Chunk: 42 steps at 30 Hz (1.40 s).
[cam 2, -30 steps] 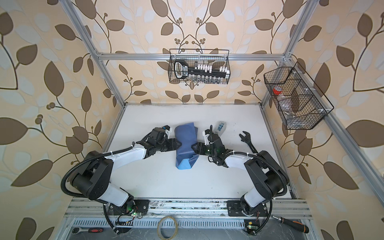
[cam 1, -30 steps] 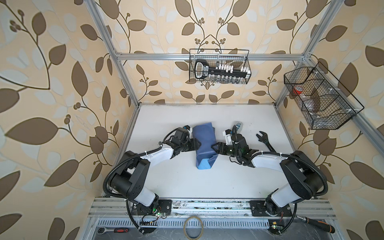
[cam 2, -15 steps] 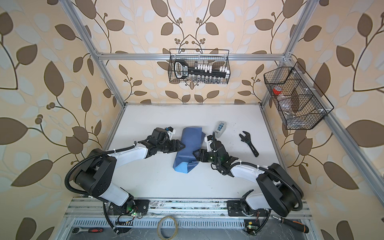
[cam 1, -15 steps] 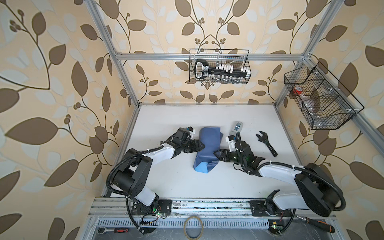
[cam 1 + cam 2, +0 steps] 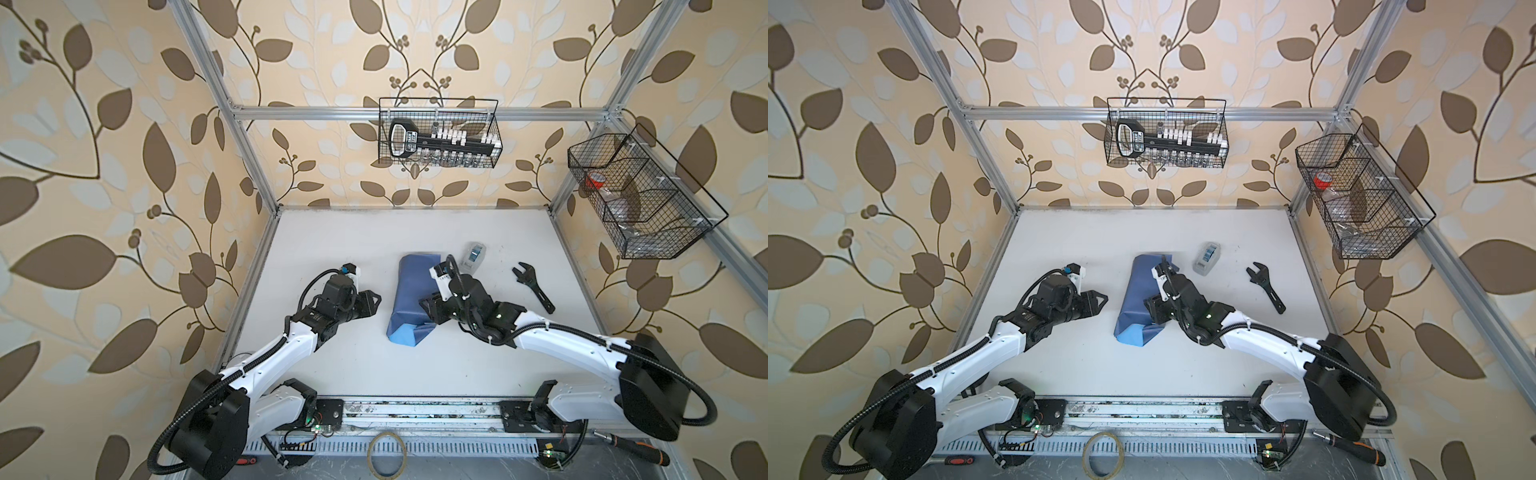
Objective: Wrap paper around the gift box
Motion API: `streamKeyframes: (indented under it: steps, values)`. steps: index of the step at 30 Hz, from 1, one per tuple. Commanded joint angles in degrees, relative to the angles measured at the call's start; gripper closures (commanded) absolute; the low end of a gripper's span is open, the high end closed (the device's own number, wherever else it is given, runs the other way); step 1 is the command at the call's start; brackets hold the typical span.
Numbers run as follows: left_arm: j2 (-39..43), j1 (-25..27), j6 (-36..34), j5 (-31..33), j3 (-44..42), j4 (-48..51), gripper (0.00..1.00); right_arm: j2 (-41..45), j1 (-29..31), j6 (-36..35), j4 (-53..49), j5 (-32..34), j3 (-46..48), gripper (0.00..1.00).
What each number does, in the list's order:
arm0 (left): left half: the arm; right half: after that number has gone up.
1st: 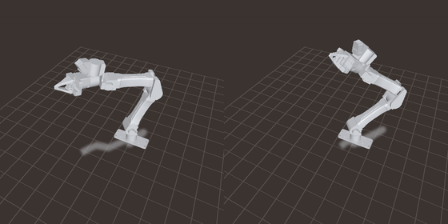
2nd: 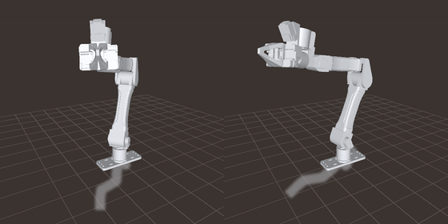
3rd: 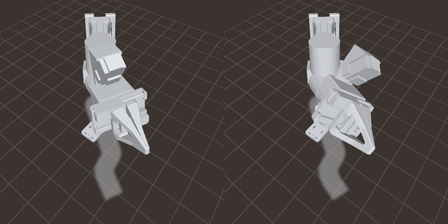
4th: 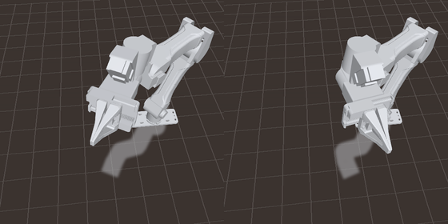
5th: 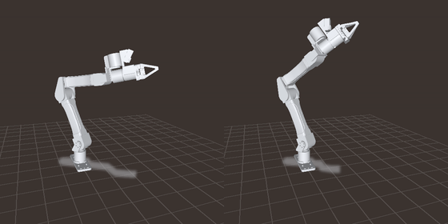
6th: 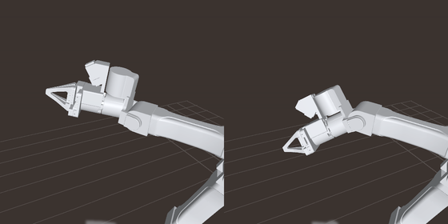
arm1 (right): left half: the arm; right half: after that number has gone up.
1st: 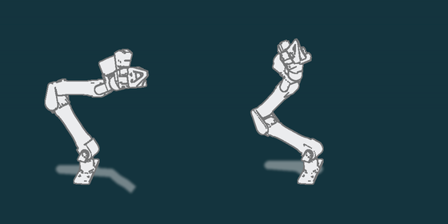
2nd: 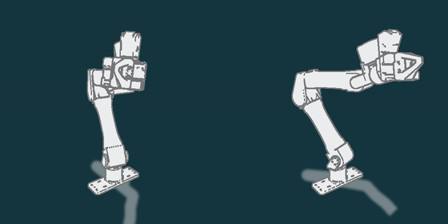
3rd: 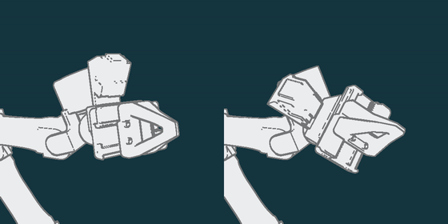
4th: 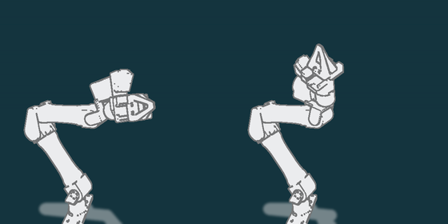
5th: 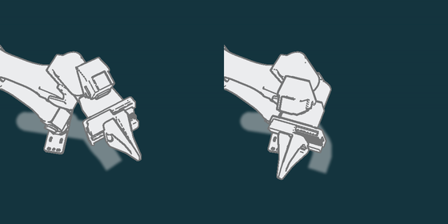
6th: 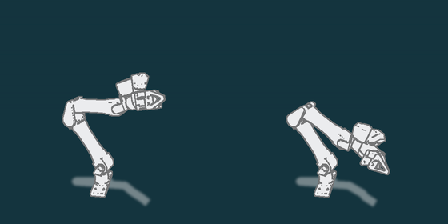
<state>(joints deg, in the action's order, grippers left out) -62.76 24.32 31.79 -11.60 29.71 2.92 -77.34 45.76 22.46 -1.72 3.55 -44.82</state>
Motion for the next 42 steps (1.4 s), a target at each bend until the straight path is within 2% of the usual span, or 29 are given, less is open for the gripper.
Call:
streamKeyframes:
  steps: [1, 7, 13, 31, 42]
  values:
    - [0.12, -0.23, 0.00, 1.69, -2.99, 1.06, 0.65, -4.61, 0.34, -4.41, -4.21, -1.67, -3.76, 0.54]
    - [-2.23, -0.08, -0.68, -4.62, -6.83, -5.80, 0.75, -10.29, -2.18, -4.71, -3.49, -4.31, -5.64, 0.65]
    - [-5.08, 1.70, -0.43, -8.78, -8.88, -11.96, 0.79, -12.28, -3.36, -4.72, -3.85, -5.81, -4.39, 0.71]
    - [-10.66, 8.62, -0.28, -7.44, -8.96, -18.37, 0.81, -12.75, -4.45, -3.53, -2.27, -8.82, -0.61, 0.77]
    - [-13.11, 12.42, 1.67, -4.05, -7.66, -22.31, 0.82, -12.92, -4.49, -3.04, -1.50, -9.24, 0.17, 0.78]
